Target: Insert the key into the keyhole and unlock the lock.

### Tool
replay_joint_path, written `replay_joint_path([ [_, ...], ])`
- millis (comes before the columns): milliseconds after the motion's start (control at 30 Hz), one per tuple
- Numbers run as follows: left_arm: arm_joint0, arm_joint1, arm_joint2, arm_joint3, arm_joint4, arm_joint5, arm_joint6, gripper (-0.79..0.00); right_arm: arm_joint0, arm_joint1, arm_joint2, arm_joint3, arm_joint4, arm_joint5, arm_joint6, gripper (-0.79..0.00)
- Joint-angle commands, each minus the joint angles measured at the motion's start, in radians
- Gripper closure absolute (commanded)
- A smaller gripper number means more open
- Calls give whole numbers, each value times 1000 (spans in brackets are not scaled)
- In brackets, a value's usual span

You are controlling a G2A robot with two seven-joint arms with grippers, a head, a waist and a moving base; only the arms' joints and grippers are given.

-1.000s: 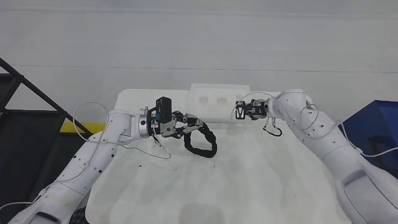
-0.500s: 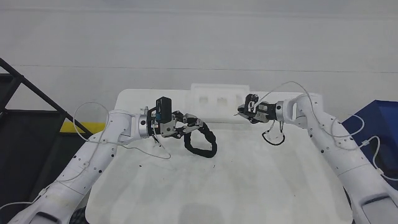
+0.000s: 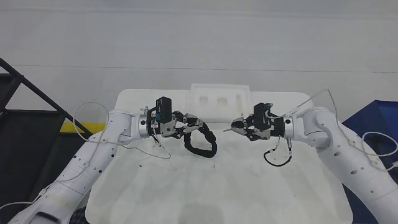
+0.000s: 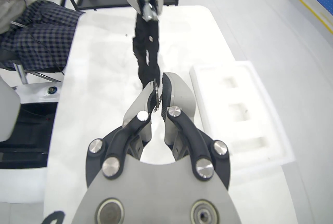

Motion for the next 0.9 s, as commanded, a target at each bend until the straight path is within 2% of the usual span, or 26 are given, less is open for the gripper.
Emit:
replay_joint_path([
  [0,0,0,0,0,0,0,0,0,-8,23,2,-21,86,0,7,0],
  [167,0,0,0,0,0,0,0,0,-22,74,24,-49,256,0,27,0],
  [300,0,0,0,0,0,0,0,0,-34,97,45,-50,337,0,19,0],
  [700,0,0,0,0,0,0,0,0,-42,96,42,-49,343,11,18,0],
  [767,4,-1,1,-6,0,11,-6,0,-49,94,33,-50,364,48,56,0],
  [867,14,-4,4,-49,31,59,-14,0,-37,98,27,-75,438,112,174,0],
])
